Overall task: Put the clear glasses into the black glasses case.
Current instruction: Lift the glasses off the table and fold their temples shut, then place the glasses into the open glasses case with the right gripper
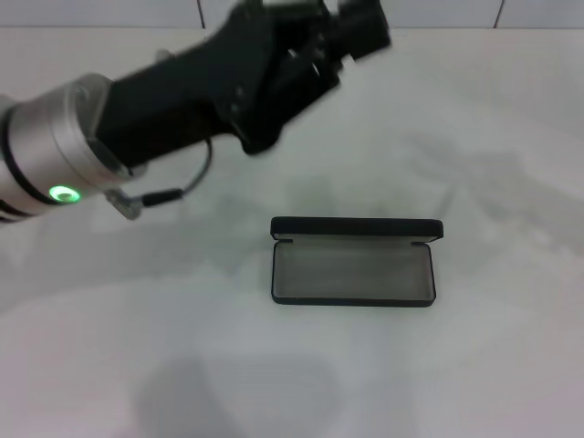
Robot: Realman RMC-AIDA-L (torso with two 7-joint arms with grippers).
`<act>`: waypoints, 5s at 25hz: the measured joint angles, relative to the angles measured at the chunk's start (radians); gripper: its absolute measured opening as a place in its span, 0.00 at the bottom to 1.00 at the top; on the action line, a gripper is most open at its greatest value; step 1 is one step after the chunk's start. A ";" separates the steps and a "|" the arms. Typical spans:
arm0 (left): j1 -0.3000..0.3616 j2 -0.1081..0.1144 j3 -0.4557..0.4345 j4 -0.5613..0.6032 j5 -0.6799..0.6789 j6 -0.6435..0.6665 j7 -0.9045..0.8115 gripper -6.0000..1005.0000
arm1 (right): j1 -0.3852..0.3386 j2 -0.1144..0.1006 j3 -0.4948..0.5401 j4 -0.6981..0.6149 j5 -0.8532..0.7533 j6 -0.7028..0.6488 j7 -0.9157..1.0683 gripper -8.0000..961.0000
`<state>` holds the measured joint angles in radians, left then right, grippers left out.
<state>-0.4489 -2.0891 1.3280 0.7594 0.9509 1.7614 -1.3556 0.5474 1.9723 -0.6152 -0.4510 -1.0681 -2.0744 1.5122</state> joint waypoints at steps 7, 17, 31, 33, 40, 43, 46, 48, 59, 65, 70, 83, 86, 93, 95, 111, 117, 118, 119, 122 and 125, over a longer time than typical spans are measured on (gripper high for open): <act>-0.088 -0.010 0.242 -0.059 -0.115 0.029 0.109 0.10 | 0.017 0.042 -0.006 0.059 0.098 -0.007 -0.073 0.06; -0.174 -0.014 0.405 -0.083 -0.243 0.024 0.163 0.10 | 0.150 0.054 -0.099 0.266 0.090 0.030 -0.239 0.06; -0.128 -0.011 0.398 -0.090 -0.345 0.011 0.213 0.10 | 0.181 0.055 -0.276 0.345 0.090 0.098 -0.302 0.06; -0.128 -0.011 0.398 -0.090 -0.351 -0.001 0.215 0.10 | 0.181 0.056 -0.291 0.345 0.090 0.102 -0.302 0.06; -0.128 -0.007 0.395 -0.100 -0.375 -0.049 0.228 0.10 | 0.182 0.056 -0.337 0.336 0.091 0.117 -0.311 0.06; -0.128 -0.007 0.393 -0.122 -0.399 -0.075 0.228 0.10 | 0.182 0.056 -0.351 0.334 0.091 0.133 -0.314 0.06; -0.132 -0.006 0.389 -0.140 -0.406 -0.084 0.228 0.10 | 0.182 0.056 -0.355 0.332 0.095 0.147 -0.315 0.06; -0.134 -0.006 0.388 -0.143 -0.405 -0.084 0.229 0.10 | 0.180 0.056 -0.351 0.332 0.099 0.148 -0.317 0.06; -0.140 -0.005 0.389 -0.144 -0.379 -0.085 0.225 0.10 | 0.172 0.056 -0.350 0.331 0.129 0.141 -0.309 0.06; -0.138 -0.005 0.381 -0.145 -0.390 -0.085 0.228 0.10 | 0.178 0.056 -0.371 0.333 0.120 0.139 -0.292 0.06; -0.140 -0.005 0.362 -0.165 -0.399 -0.087 0.219 0.10 | 0.180 0.056 -0.400 0.332 0.119 0.145 -0.290 0.06; -0.130 -0.006 0.367 -0.170 -0.401 -0.113 0.214 0.10 | 0.160 0.056 -0.409 0.332 0.147 0.147 -0.290 0.06; -0.130 -0.006 0.367 -0.170 -0.397 -0.111 0.210 0.10 | 0.151 0.056 -0.409 0.333 0.162 0.143 -0.290 0.06; -0.134 -0.006 0.379 -0.169 -0.394 -0.111 0.201 0.10 | 0.133 0.056 -0.408 0.333 0.186 0.136 -0.281 0.06; -0.136 -0.005 0.382 -0.167 -0.391 -0.111 0.200 0.10 | 0.130 0.056 -0.408 0.332 0.194 0.135 -0.281 0.06; -0.161 -0.010 0.383 -0.130 -0.412 -0.083 0.201 0.10 | 0.142 0.056 -0.422 0.334 0.186 0.161 -0.279 0.06; -0.187 -0.009 0.388 -0.129 -0.411 -0.184 0.200 0.10 | 0.143 0.056 -0.446 0.337 0.185 0.172 -0.279 0.06; -0.190 -0.009 0.391 -0.128 -0.410 -0.199 0.198 0.10 | 0.143 0.056 -0.447 0.337 0.185 0.173 -0.279 0.06; -0.191 -0.009 0.393 -0.127 -0.410 -0.211 0.197 0.10 | 0.143 0.056 -0.447 0.337 0.185 0.173 -0.279 0.06; -0.190 -0.007 0.397 -0.118 -0.409 -0.249 0.188 0.10 | 0.141 0.056 -0.448 0.336 0.185 0.173 -0.279 0.06; -0.186 -0.006 0.397 -0.116 -0.409 -0.263 0.185 0.10 | 0.137 0.056 -0.448 0.336 0.185 0.173 -0.279 0.06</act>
<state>-0.6349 -2.0953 1.7246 0.6429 0.5424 1.4985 -1.1709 0.6846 2.0279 -1.0631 -0.1150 -0.8833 -1.9018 1.2334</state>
